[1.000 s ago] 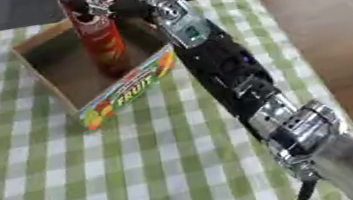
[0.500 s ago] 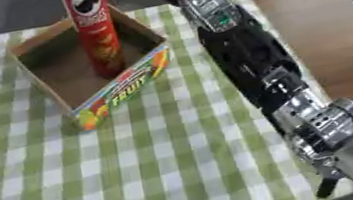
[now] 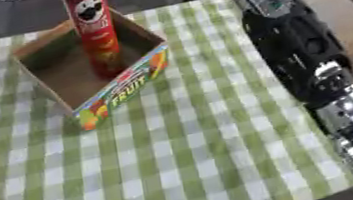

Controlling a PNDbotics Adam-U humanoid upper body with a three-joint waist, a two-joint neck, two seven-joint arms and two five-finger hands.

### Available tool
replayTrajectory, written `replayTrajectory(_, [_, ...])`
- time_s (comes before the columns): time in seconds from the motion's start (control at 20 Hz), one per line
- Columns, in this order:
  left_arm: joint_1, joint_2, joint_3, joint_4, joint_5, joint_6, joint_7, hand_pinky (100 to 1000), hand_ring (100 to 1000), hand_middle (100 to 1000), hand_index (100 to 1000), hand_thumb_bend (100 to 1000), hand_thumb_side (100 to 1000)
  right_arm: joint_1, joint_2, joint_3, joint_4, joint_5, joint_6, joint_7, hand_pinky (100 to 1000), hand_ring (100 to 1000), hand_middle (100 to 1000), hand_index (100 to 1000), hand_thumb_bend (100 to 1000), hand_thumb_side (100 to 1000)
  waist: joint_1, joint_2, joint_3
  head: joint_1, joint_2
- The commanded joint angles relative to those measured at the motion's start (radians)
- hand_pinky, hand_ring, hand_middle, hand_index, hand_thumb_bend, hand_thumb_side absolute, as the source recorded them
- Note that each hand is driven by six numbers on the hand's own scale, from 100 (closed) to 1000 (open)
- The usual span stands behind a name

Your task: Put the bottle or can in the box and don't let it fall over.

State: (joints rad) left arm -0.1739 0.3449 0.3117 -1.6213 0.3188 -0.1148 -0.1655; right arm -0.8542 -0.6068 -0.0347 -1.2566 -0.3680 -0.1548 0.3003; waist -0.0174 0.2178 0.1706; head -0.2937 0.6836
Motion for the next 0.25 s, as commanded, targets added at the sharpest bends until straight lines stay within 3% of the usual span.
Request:
replayTrajectory(0.05, [-0.001, 0.036, 0.011, -0.016, -0.003, -0.003, 0.006, 1000, 1000, 1000, 796, 195, 761, 0.034, -0.069, -0.038, -0.1, -0.053, 0.002, -0.019, 1000, 1000, 1000, 1000, 425, 260, 0.005, -0.021, -0.006, 0.017, 0.001])
replayTrajectory(0.25, [0.001, 0.038, 0.011, -0.018, -0.004, -0.004, 0.008, 1000, 1000, 1000, 796, 194, 759, 0.132, -0.096, -0.074, -0.184, -0.106, 0.012, -0.042, 1000, 1000, 1000, 1000, 419, 259, 0.006, -0.023, -0.015, 0.029, 0.001])
